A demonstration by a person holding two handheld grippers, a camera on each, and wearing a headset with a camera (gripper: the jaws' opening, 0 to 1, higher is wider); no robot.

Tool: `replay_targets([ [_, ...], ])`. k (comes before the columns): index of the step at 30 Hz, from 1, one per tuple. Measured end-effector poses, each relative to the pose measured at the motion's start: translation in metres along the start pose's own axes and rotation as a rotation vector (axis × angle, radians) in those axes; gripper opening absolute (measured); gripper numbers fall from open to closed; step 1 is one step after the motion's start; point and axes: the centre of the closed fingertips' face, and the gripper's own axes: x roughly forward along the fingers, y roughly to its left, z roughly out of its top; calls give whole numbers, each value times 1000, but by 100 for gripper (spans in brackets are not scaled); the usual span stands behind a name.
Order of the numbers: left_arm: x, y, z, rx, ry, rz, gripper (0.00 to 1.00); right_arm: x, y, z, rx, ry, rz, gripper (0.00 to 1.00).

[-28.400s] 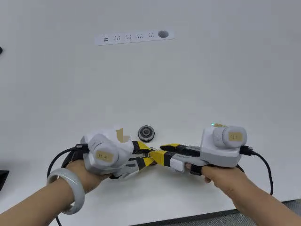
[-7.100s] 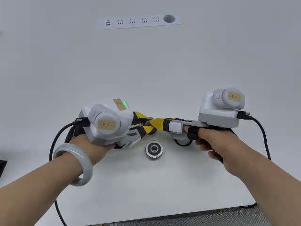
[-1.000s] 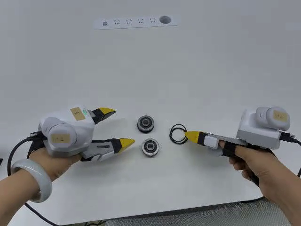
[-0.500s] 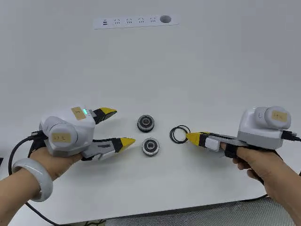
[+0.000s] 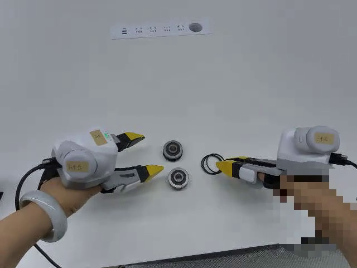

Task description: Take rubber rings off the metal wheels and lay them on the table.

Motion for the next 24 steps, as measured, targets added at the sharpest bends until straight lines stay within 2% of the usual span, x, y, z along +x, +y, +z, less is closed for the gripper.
replay_targets([
  [11,10,0,6,8,-6,-16,39,16,13,15,3,-12,36,18],
  [24,27,-5,12,21,3,-38,32,36,33,20,18,-11,83,18],
])
